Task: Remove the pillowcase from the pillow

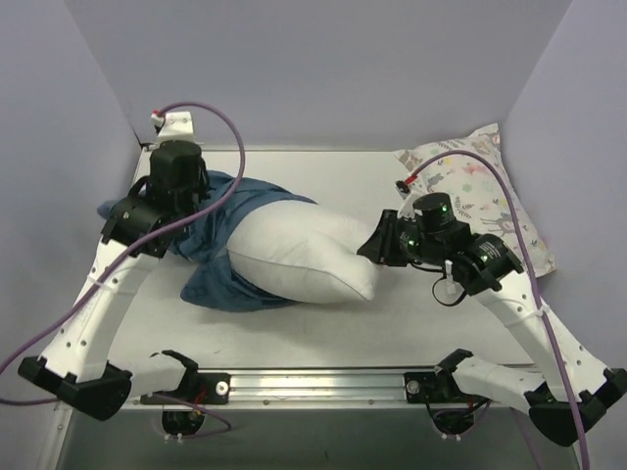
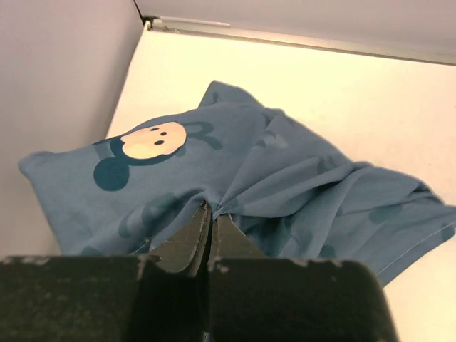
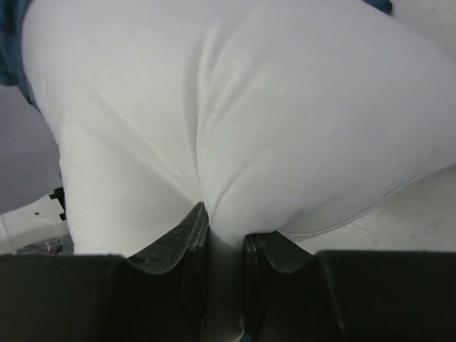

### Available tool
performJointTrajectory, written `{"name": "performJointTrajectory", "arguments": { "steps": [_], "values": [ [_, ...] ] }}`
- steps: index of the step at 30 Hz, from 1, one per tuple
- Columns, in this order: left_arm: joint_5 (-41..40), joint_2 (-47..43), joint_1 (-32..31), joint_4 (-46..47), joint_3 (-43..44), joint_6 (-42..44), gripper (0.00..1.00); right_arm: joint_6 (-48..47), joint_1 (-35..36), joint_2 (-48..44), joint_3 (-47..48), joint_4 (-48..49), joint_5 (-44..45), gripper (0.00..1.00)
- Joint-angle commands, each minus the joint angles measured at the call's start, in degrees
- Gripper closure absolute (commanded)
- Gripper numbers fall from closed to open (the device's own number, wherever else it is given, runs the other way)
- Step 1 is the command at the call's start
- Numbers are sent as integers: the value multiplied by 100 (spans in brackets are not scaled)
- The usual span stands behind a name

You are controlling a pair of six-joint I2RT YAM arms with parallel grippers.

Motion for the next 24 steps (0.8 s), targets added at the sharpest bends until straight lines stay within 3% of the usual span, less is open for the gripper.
{"name": "performJointTrajectory", "arguments": {
  "steps": [1, 2, 4, 5, 6, 8, 9, 14, 16, 20, 23, 24],
  "values": [
    [-630, 619, -92, 56, 1146, 707, 100, -115, 59, 381, -151, 701, -56, 100],
    [-507, 1135, -92, -58, 1332, 742, 100, -123, 15, 539, -116, 737, -83, 100],
    [-480, 1595, -74, -165, 1457, 751, 100, -202, -186, 961, -46, 859, -215, 88],
    [-445, 1963, -57, -156, 1422, 742, 100, -246, -222, 1084, 7, 912, -424, 78],
    [-419, 2141, -39, -87, 1361, 699, 100, -307, -249, 1224, 7, 1026, -409, 60],
    [-60, 2701, 127, -51, 1237, 716, 100, -605, -275, 1304, -2, 1123, -348, 45],
    [229, 2905, 171, -94, 1246, 707, 100, -703, -275, 1261, -80, 1193, -304, 33],
    [680, 3794, 181, -253, 1448, 619, 100, -1142, -250, 621, -537, 1808, 187, 16],
    [821, 3926, 181, -262, 1492, 610, 100, -1379, -109, 67, -765, 2125, 355, 0],
    [917, 4110, 189, -367, 1738, 637, 100, -2082, 453, -426, -959, 2222, 777, 0],
    [1014, 4252, 181, -533, 2010, 645, 100, -2609, 1120, -716, -1416, 2477, 1128, 0],
    [1023, 4287, 181, -578, 2115, 663, 100, -2733, 1635, -882, -1556, 2608, 1329, 0]
  ]
}}
